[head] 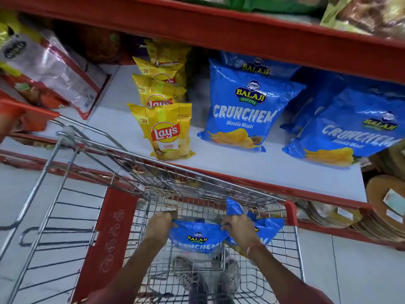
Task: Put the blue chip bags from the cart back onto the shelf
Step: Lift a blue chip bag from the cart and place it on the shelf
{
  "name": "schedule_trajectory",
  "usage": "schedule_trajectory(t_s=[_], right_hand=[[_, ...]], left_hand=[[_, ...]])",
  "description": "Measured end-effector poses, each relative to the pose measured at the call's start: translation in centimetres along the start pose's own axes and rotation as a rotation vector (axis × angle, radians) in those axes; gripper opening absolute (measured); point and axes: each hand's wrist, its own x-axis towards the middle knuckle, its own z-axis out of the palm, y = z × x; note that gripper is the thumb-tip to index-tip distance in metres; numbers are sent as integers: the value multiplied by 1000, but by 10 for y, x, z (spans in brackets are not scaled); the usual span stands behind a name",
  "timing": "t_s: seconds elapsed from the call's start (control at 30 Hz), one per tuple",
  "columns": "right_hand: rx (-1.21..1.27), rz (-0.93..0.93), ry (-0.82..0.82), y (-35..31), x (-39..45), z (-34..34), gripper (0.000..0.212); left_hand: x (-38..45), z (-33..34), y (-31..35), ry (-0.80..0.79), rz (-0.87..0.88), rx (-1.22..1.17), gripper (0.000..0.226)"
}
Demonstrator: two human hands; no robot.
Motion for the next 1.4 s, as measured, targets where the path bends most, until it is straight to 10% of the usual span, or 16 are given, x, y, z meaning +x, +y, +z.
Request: schedule_trajectory(t_s=[0.77,1.4], right_hand=[[228,-431,1134,-33,-126,-241,20],[147,-121,1029,26,-71,-247,22]], left_hand=[[-116,-214,112,979,380,-427,6],[-34,-209,157,921,502,-317,37]])
